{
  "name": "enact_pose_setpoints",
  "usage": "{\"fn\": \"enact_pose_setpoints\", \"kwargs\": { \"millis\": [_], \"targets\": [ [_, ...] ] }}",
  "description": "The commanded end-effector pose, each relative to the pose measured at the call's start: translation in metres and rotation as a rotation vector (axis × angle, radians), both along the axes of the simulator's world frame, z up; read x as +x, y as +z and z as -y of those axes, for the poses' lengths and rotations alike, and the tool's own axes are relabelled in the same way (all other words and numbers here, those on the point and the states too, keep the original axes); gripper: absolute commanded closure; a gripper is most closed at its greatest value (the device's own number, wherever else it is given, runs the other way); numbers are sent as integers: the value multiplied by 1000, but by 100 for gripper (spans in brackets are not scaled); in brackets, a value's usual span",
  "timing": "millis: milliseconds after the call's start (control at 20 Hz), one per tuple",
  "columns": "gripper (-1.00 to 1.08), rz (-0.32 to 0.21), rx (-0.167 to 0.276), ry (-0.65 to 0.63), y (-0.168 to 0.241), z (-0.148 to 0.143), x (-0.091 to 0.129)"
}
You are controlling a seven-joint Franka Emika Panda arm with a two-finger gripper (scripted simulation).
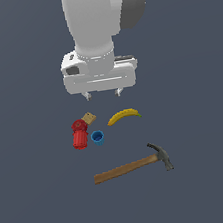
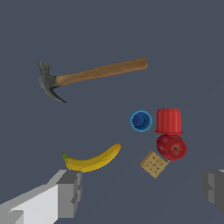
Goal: Pick up a designated object from a clutter of objects.
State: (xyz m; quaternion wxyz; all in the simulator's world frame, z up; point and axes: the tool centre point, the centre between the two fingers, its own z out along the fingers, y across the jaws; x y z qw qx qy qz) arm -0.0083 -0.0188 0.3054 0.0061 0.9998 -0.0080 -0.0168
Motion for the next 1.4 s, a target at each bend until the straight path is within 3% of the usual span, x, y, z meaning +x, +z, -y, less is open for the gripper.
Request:
{"fn": "enact_pose_setpoints", "kwargs": {
  "millis": [0, 750, 1350],
  "targets": [
    [-92, 0, 0, 0, 0, 0, 0],
    [-92, -4, -12, 5, 7, 14, -3],
    [-92, 2, -8, -141, -11, 7, 16]
  ]
}}
